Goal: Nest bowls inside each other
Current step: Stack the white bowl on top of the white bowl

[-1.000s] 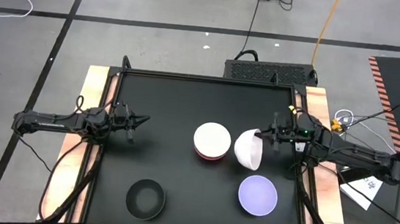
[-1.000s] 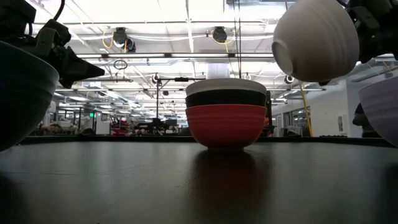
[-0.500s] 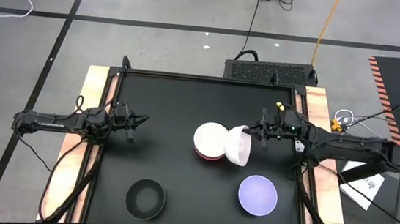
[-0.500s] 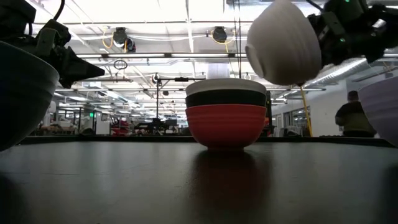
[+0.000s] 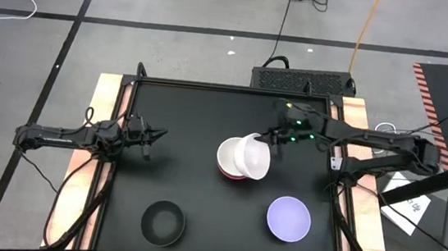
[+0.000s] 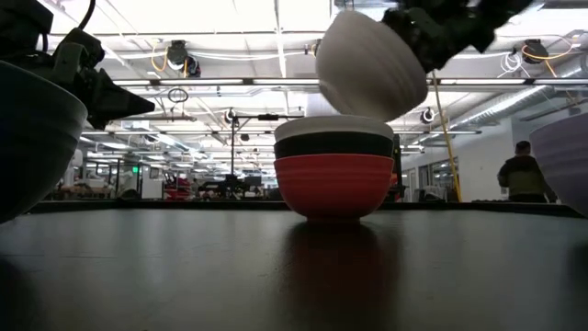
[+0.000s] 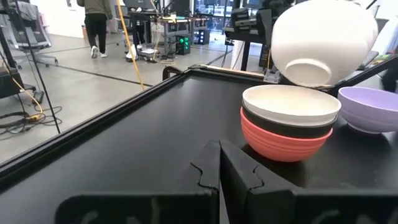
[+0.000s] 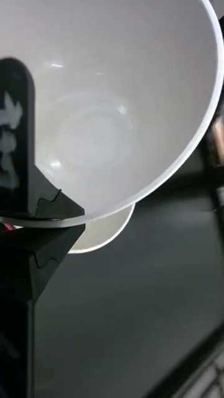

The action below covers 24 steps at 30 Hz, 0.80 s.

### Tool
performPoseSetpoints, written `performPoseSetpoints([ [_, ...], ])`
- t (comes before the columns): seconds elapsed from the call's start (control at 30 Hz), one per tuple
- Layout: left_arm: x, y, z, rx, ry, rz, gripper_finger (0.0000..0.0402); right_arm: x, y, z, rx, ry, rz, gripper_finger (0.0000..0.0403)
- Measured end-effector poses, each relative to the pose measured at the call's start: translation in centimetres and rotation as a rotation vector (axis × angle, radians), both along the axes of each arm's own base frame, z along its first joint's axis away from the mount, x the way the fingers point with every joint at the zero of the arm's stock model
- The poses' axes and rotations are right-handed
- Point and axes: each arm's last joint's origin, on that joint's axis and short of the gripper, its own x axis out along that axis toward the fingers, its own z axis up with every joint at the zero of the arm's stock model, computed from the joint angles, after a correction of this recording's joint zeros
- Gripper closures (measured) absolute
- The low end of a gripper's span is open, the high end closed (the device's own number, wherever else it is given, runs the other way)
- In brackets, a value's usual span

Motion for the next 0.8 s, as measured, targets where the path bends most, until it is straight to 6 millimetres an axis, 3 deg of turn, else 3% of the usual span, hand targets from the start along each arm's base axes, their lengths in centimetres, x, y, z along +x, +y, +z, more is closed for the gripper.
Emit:
performPoseSetpoints([
  [0.37,0.0,0.0,0.0,0.028,0.016,-0.004,0.0396,5.4,-2.4,2.4,0.013,0.226,0.028,0.0403],
  [0.8,0.0,0.0,0.0,0.037,0.020,-0.005,0.0396,8.2,-3.4,1.9,0.074,0.466,0.062,0.0403],
])
